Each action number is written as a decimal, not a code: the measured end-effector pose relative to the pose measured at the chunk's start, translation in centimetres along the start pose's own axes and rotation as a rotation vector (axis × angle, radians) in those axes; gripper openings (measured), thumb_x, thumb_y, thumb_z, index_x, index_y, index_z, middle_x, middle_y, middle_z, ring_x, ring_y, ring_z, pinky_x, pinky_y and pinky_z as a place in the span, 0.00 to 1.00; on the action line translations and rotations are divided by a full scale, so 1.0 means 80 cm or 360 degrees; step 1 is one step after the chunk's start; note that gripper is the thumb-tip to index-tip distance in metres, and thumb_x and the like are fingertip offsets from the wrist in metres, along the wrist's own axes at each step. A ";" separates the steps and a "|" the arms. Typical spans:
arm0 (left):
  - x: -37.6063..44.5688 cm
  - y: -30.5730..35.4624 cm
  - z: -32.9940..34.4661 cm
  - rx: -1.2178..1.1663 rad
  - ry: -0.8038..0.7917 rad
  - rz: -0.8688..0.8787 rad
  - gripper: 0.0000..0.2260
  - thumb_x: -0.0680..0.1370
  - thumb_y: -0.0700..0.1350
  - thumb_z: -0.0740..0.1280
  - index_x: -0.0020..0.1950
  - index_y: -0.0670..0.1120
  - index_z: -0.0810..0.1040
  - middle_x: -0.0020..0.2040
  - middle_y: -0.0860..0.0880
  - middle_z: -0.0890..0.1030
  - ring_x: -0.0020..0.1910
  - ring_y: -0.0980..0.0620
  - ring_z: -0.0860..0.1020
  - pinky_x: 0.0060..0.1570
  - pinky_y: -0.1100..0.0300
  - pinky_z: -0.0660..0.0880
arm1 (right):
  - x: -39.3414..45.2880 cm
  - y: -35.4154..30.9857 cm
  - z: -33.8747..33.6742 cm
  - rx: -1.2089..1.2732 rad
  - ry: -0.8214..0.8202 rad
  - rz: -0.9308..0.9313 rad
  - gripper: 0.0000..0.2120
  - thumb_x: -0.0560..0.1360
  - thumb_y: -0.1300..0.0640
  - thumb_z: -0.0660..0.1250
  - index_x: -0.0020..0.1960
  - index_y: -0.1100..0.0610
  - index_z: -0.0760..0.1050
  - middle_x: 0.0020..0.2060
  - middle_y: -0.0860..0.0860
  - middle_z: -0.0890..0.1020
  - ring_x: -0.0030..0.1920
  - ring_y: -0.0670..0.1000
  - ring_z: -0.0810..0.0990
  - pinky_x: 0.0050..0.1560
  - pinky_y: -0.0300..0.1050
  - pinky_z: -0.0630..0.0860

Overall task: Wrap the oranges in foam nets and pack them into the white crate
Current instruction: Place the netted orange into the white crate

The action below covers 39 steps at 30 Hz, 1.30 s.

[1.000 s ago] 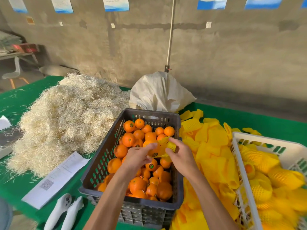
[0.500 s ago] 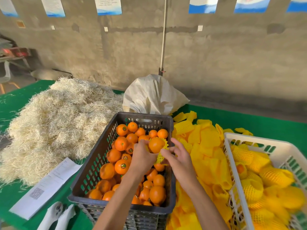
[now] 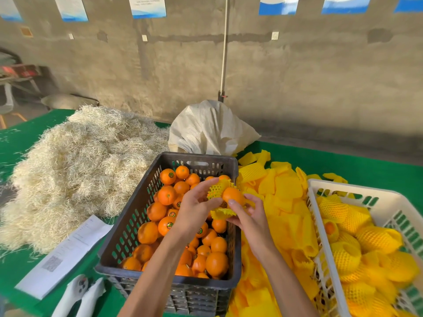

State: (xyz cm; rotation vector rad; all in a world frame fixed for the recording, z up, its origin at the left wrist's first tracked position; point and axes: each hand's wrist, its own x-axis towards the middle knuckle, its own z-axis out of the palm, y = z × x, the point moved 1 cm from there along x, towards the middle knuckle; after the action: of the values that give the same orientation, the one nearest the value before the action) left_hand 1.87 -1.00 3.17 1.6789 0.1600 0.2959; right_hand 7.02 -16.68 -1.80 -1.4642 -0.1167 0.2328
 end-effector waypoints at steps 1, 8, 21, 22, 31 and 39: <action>0.001 0.000 0.002 -0.0052 0.0066 -0.0016 0.20 0.79 0.42 0.74 0.68 0.60 0.81 0.67 0.60 0.80 0.64 0.65 0.75 0.58 0.63 0.74 | -0.001 -0.002 0.001 0.0004 -0.0013 -0.0029 0.36 0.66 0.35 0.78 0.69 0.40 0.67 0.63 0.48 0.77 0.57 0.48 0.84 0.53 0.54 0.84; 0.003 0.005 0.009 -0.0241 0.0224 -0.0030 0.13 0.81 0.43 0.72 0.66 0.48 0.83 0.56 0.50 0.87 0.60 0.53 0.83 0.61 0.54 0.79 | -0.001 -0.010 0.010 0.0029 -0.0157 0.0054 0.32 0.70 0.46 0.79 0.70 0.48 0.72 0.62 0.51 0.81 0.57 0.51 0.84 0.53 0.54 0.84; -0.002 0.011 0.037 -0.0316 0.0084 0.0216 0.11 0.81 0.37 0.70 0.63 0.44 0.83 0.54 0.48 0.88 0.58 0.50 0.85 0.60 0.58 0.80 | 0.014 -0.010 0.013 -0.0597 0.0132 0.0061 0.26 0.62 0.26 0.67 0.51 0.41 0.68 0.36 0.48 0.84 0.32 0.49 0.84 0.33 0.51 0.84; -0.003 0.010 0.041 -0.0327 0.0078 0.0218 0.11 0.81 0.37 0.70 0.63 0.44 0.83 0.55 0.48 0.88 0.59 0.50 0.85 0.61 0.58 0.80 | 0.014 -0.013 0.013 -0.0653 0.0162 0.0056 0.27 0.63 0.24 0.66 0.52 0.41 0.68 0.37 0.48 0.84 0.33 0.49 0.84 0.33 0.48 0.83; 0.001 -0.016 0.069 -0.0297 -0.0134 -0.0180 0.19 0.81 0.50 0.72 0.71 0.47 0.78 0.66 0.48 0.83 0.66 0.49 0.80 0.68 0.45 0.77 | 0.006 -0.019 -0.020 -0.0799 0.0133 -0.0089 0.28 0.83 0.38 0.53 0.80 0.46 0.59 0.78 0.47 0.64 0.77 0.50 0.64 0.74 0.50 0.67; 0.006 -0.032 0.082 -0.0143 0.0048 -0.0084 0.17 0.76 0.52 0.75 0.62 0.47 0.83 0.54 0.49 0.87 0.55 0.46 0.85 0.55 0.49 0.83 | -0.011 -0.031 -0.057 -0.1197 0.0356 -0.0587 0.13 0.85 0.51 0.55 0.52 0.55 0.76 0.38 0.48 0.79 0.36 0.46 0.79 0.34 0.46 0.76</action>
State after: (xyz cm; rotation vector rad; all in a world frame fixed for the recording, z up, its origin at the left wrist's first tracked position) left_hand 4.37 -6.78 -0.06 1.5796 0.2104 0.2850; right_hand 7.42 -21.54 0.25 -2.1638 -0.3122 -0.3138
